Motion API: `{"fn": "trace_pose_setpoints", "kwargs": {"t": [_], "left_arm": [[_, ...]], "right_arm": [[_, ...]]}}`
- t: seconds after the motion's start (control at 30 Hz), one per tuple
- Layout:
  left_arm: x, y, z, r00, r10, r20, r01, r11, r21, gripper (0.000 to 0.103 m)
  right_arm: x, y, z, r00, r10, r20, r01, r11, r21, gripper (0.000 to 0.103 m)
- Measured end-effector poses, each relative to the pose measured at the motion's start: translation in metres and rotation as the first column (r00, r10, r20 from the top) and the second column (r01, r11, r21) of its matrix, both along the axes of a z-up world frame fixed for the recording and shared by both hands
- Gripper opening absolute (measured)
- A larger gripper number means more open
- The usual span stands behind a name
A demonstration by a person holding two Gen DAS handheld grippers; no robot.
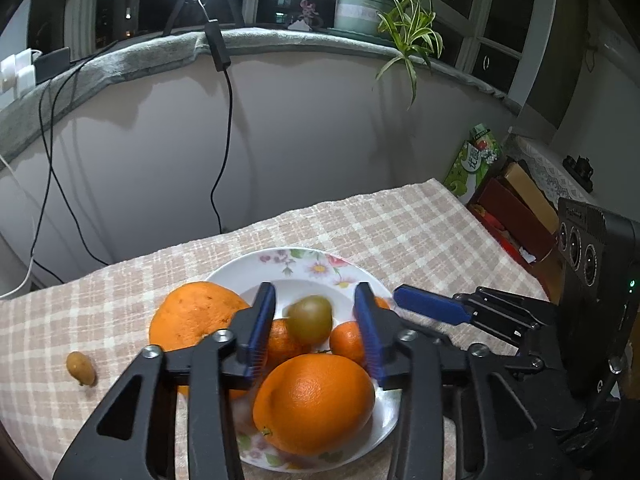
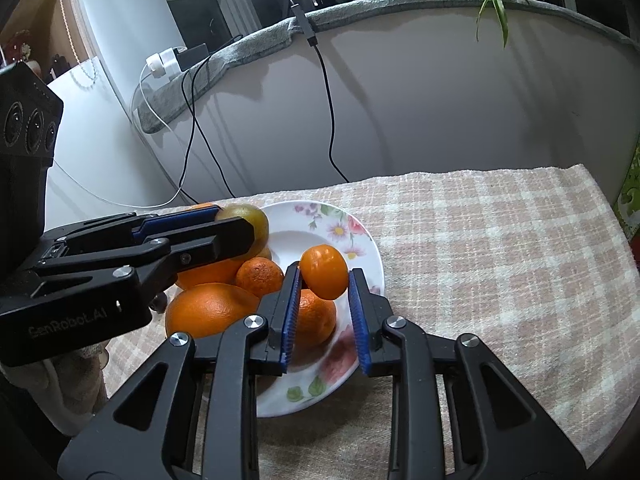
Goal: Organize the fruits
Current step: 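Open the left tool to drop the kiwi while the right tool releases the kumquat, then move both open tools from the plate toward the small brown kiwi and dark plum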
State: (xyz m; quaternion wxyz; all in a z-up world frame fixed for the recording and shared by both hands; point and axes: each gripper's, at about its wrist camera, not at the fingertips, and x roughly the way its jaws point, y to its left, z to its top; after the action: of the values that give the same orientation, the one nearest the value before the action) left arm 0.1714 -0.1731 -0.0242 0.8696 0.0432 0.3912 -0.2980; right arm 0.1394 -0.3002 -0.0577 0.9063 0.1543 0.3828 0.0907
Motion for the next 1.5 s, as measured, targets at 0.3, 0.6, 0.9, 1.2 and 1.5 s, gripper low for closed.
{"fn": "trace_pose_setpoints", "kwargs": {"t": [0.3, 0.6, 0.9, 1.2, 1.5], "left_arm": [[-0.001, 0.010, 0.006, 1.000, 0.029, 0.011, -0.029, 0.999, -0.024, 0.055], [-0.006, 0.024, 0.013, 0.997, 0.075, 0.020, -0.074, 0.996, -0.048, 0.071], [-0.015, 0.049, 0.023, 0.992, 0.113, 0.050, -0.110, 0.992, -0.060, 0.071], [-0.021, 0.101, 0.031, 0.977, 0.199, 0.071, -0.193, 0.978, -0.076, 0.071], [-0.025, 0.154, 0.027, 0.955, 0.289, 0.065, -0.283, 0.956, -0.082, 0.071]], "right_arm": [[-0.005, 0.003, 0.003, 1.000, 0.003, 0.012, -0.003, 1.000, -0.002, 0.068], [-0.015, 0.004, 0.008, 0.999, -0.026, 0.037, 0.026, 1.000, 0.001, 0.077], [-0.028, 0.008, 0.019, 0.995, -0.042, 0.092, 0.040, 0.999, 0.023, 0.081], [-0.040, 0.028, 0.043, 0.981, -0.005, 0.195, 0.004, 1.000, 0.002, 0.091], [-0.039, 0.058, 0.051, 0.976, 0.067, 0.205, -0.063, 0.998, -0.027, 0.096]]}}
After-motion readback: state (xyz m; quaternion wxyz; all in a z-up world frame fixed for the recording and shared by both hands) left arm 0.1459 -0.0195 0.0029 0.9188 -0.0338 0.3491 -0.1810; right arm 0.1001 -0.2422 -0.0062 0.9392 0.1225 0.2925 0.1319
